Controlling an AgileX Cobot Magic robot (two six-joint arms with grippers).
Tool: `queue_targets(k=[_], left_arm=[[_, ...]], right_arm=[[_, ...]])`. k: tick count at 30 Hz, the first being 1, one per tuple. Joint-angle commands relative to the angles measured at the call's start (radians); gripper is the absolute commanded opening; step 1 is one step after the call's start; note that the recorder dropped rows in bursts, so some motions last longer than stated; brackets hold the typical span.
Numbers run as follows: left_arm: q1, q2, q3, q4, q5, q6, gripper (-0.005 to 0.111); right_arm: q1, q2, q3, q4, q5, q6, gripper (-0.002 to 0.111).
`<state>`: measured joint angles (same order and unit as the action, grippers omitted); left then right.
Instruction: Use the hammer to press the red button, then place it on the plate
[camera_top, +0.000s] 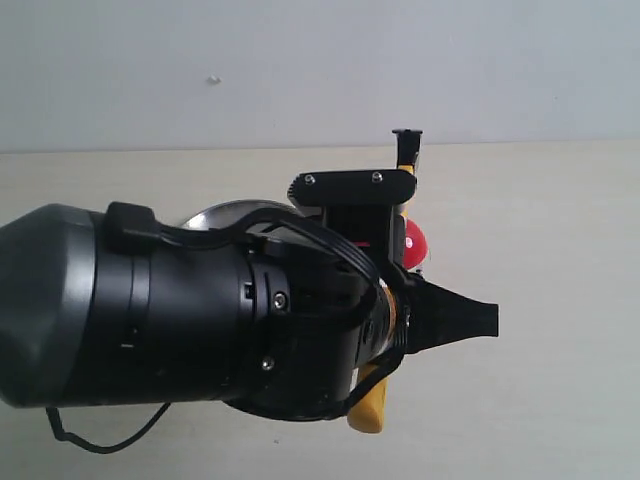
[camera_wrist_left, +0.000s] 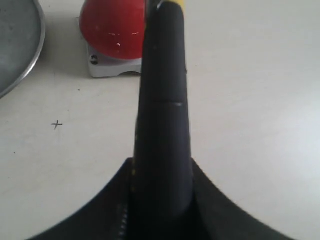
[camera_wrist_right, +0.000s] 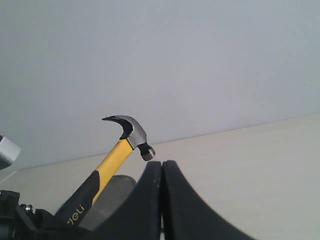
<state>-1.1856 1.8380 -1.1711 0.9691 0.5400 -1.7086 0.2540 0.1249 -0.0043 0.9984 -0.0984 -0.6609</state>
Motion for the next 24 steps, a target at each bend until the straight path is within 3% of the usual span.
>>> queue_targets(k=[1,4,15,24], left_arm=[[-0.003,-0.012,-0.009,0.059,0.01,-0.001,0.0],[-0.003,-0.012,-0.007,0.092,0.057,-0.068,0.0],[-0.003,-0.012,-0.007,0.126,0.017,-0.112,0.0],[-0.056,-0.009,-0.002,0.155,0.055,-0.144,0.0]], right_arm=[[0.002,-0.004,0.004,-0.007,0.001,0.001,0.0],[0.002,-0.004,0.004,-0.007,0.001,0.001,0.0],[0.002,-0.004,0.004,-0.006,0.001,0.001,0.0],[0.002,-0.004,0.004,-0.006,0.001,0.001,0.0]])
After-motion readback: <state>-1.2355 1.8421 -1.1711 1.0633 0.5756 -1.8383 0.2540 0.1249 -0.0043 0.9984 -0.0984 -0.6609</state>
